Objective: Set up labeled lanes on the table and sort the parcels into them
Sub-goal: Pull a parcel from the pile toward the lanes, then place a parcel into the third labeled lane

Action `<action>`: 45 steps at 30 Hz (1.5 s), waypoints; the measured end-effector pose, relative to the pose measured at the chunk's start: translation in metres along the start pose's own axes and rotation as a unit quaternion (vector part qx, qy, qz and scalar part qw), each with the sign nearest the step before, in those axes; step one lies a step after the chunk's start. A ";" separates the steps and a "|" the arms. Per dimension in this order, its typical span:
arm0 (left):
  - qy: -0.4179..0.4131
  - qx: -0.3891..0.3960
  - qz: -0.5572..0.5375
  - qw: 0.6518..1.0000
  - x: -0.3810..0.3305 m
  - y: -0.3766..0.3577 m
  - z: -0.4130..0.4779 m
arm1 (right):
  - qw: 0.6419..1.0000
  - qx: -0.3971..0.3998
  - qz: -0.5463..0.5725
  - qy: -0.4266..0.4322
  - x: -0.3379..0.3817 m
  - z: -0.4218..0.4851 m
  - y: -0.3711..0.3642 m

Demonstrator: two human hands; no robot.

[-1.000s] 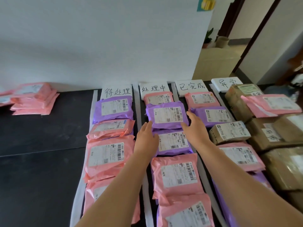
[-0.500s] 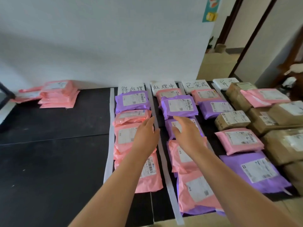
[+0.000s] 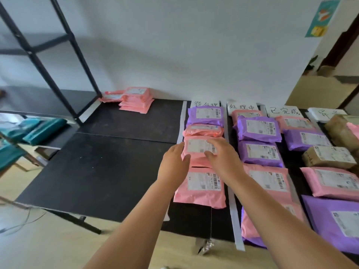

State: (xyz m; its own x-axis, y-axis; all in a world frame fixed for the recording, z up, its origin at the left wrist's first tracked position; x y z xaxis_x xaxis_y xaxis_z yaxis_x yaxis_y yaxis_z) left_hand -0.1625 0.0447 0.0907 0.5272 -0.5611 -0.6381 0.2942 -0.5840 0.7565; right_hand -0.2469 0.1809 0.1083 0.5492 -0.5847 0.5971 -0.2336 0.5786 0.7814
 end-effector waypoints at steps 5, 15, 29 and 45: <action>0.029 -0.035 -0.016 0.999 0.039 0.046 0.003 | 0.999 0.020 -0.013 0.023 0.053 0.011 -0.033; 0.011 -0.028 -0.002 1.000 0.166 0.159 0.058 | 1.000 0.030 0.003 -0.003 0.174 0.060 -0.147; 0.011 0.009 0.013 1.000 0.247 0.238 0.155 | 0.997 0.022 0.011 -0.075 0.236 0.127 -0.223; 0.042 -0.001 0.019 0.999 0.253 0.230 0.302 | 0.996 0.018 0.012 -0.091 0.187 0.291 -0.255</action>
State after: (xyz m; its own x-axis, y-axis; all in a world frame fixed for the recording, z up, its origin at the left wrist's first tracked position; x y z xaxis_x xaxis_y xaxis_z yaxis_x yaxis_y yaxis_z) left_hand -0.2025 -0.4091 0.0604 0.6025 -0.5316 -0.5953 0.2751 -0.5618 0.7802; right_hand -0.3179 -0.2415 0.0730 0.3886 -0.6662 0.6365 -0.2752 0.5754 0.7702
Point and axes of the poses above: each hand's wrist, its own z-axis towards the middle knuckle, its own y-axis out of the back of the hand, x = y × z, the point moved 10 cm from there along z, towards the middle knuckle, and after that the axes turned 7 degrees about y, right-handed, at the moved point
